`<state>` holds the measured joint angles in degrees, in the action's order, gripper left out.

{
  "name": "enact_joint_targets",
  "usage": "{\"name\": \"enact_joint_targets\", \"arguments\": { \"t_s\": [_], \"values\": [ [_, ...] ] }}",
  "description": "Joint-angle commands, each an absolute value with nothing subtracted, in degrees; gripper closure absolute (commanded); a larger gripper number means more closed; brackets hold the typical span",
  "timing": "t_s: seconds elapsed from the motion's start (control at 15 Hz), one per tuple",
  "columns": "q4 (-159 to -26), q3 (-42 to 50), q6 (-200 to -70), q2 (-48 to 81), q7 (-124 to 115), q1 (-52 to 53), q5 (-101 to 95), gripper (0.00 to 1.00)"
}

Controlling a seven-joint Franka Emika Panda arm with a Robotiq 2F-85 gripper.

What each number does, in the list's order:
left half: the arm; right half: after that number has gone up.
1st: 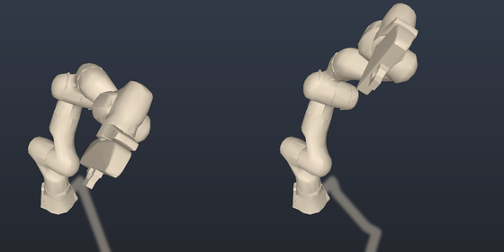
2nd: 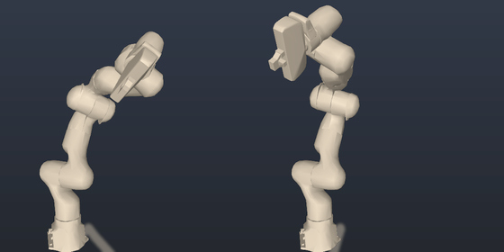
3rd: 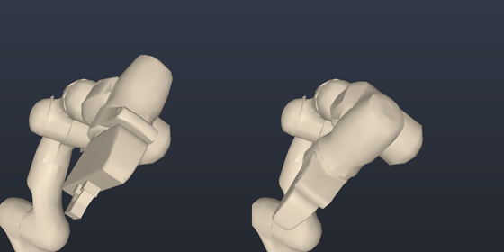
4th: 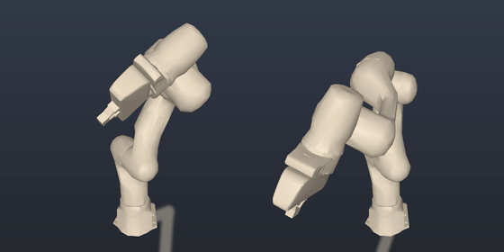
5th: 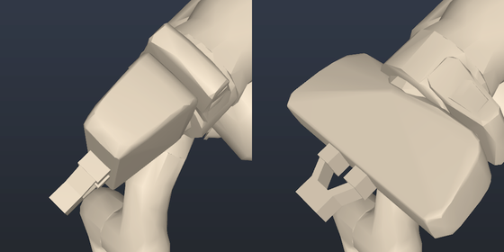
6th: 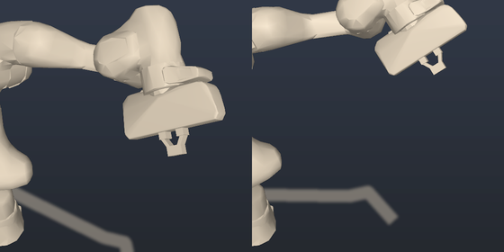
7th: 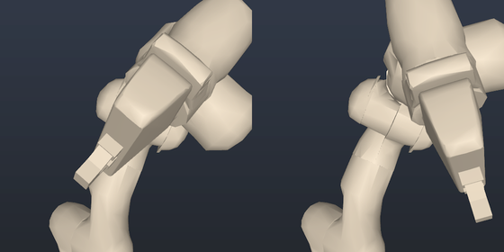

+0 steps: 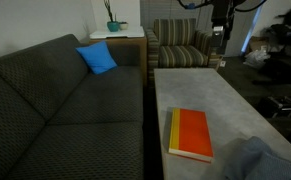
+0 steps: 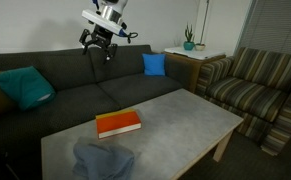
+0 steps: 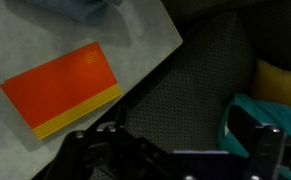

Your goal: Move the book to the right slightly

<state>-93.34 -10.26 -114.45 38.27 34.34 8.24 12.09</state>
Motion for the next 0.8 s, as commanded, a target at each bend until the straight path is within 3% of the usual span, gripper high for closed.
{"name": "enact_joint_targets", "arguments": {
  "t_s": [0.0, 0.27, 0.73],
  "values": [
    [-93.2, -12.0, -114.4, 38.5, 33.6, 6.9, 10.9, 0.0],
    [-93.7, -10.9, -118.1, 38.5, 30.8, 8.1, 9.2, 0.0],
    [-83.0, -10.2, -118.7, 48.2, 23.1, 10.0, 1.0, 0.0]
  ]
}}
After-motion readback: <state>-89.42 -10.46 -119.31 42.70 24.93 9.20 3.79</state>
